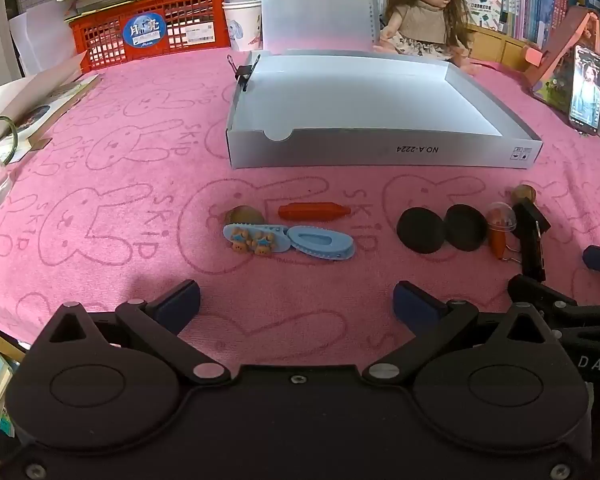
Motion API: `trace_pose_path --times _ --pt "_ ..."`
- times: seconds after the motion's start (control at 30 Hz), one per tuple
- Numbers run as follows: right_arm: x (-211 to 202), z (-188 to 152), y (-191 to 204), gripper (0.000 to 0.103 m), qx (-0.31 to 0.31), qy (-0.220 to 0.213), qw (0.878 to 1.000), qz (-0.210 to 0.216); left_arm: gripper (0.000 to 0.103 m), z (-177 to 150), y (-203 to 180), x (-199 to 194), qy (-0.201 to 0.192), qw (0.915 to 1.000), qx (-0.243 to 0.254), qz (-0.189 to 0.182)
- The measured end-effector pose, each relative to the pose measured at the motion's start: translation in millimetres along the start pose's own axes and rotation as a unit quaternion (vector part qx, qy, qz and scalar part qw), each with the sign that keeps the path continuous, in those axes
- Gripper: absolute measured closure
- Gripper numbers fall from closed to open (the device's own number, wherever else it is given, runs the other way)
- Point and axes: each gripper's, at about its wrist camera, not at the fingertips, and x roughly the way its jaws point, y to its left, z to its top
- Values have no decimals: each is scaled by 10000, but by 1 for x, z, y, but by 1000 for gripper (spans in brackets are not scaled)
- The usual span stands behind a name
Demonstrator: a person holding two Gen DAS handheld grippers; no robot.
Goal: Organize rigid objects
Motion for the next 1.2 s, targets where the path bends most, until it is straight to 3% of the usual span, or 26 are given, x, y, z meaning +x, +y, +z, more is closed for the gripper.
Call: trace_pose_path --times 1.2 --pt "0 1 1 0 50 70 10000 -33 0 0 0 0 12 10000 8 10"
